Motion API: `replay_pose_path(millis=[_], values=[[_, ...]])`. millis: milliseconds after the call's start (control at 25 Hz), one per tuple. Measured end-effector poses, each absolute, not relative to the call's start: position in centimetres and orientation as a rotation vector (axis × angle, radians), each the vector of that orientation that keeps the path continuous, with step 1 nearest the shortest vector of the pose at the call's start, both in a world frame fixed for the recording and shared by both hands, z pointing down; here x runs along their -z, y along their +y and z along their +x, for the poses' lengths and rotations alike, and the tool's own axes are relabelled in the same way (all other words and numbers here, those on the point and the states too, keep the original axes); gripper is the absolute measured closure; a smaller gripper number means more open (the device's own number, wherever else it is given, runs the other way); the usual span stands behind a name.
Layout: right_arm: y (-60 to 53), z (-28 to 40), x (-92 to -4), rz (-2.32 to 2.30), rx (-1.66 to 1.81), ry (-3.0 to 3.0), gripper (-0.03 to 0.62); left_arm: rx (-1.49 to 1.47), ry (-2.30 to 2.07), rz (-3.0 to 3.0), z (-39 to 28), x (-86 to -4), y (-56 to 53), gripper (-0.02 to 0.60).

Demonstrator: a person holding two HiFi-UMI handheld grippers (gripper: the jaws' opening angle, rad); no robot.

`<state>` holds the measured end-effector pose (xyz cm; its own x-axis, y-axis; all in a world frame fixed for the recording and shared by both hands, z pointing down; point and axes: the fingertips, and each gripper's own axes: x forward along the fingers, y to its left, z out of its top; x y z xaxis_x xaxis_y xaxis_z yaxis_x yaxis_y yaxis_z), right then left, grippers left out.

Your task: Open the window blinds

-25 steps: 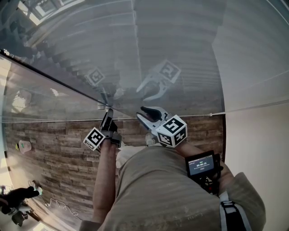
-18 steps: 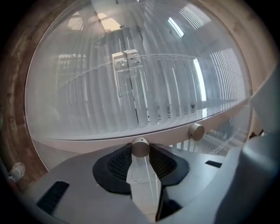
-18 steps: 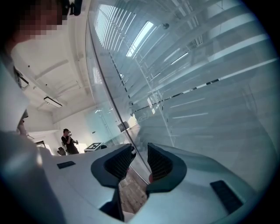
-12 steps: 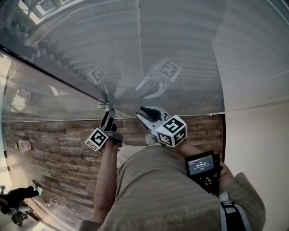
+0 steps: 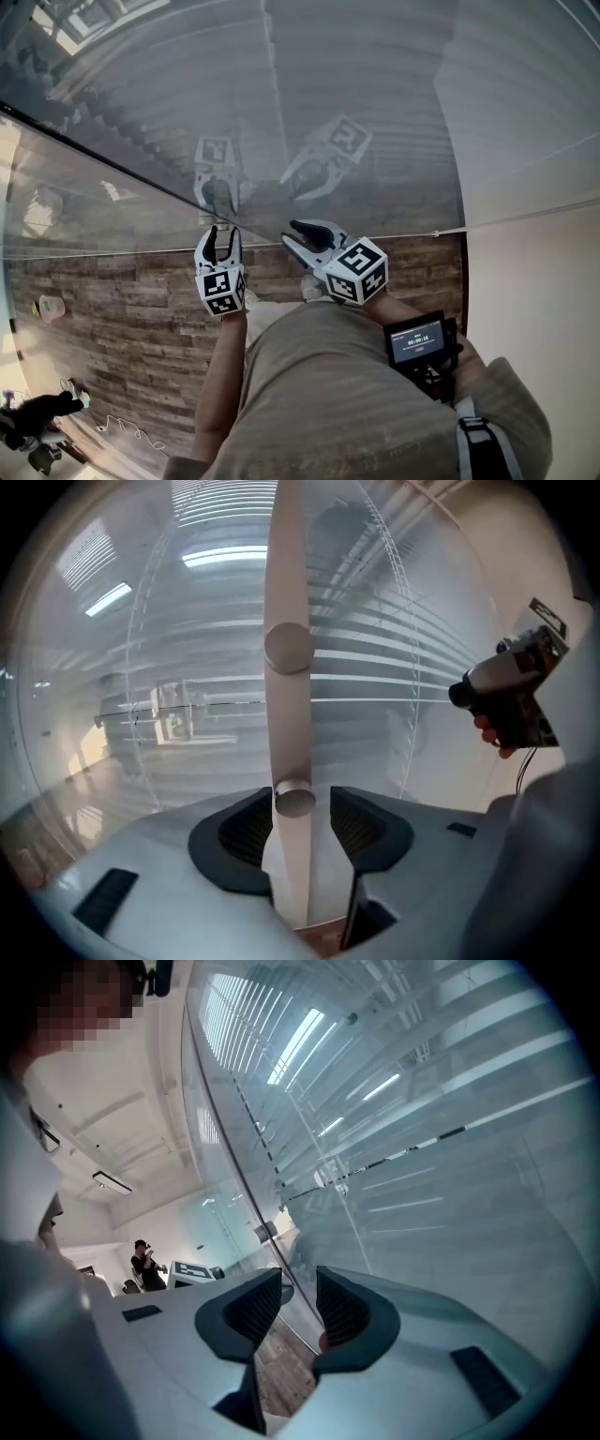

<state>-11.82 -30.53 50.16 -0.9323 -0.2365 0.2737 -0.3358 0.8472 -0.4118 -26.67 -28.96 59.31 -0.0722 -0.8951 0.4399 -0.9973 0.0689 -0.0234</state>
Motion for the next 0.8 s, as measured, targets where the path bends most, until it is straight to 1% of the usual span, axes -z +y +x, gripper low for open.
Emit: replay_pose_path(millis=[120, 160, 360, 560, 800], values=[[-30.6, -11.7, -50.2, 0.447, -0.682, -2.813, 0.485, -0.465, -2.059, 1.870, -27.4, -59.6, -29.0, 0.439], [-30.7, -11.7, -50.3, 0.450, -0.683, -2.812, 0.485, -0.452, -2.056, 1.867, -27.5, -59.6, -29.0, 0.443], [-30.7, -11.5, -50.6, 0.453, -0.684, -2.807, 0.485, -0.254, -1.979, 1.821, -27.9, -59.8, -29.0, 0.446], [-30.7, -11.5, -50.4, 0.449, -0.680, -2.808, 0.485, 0.038, -1.857, 1.724, -28.2, -59.9, -29.1, 0.446], [-30.8, -11.5, -50.5, 0.450, -0.686, -2.807, 0.485, 0.264, -1.752, 1.637, -28.5, -60.1, -29.2, 0.448]])
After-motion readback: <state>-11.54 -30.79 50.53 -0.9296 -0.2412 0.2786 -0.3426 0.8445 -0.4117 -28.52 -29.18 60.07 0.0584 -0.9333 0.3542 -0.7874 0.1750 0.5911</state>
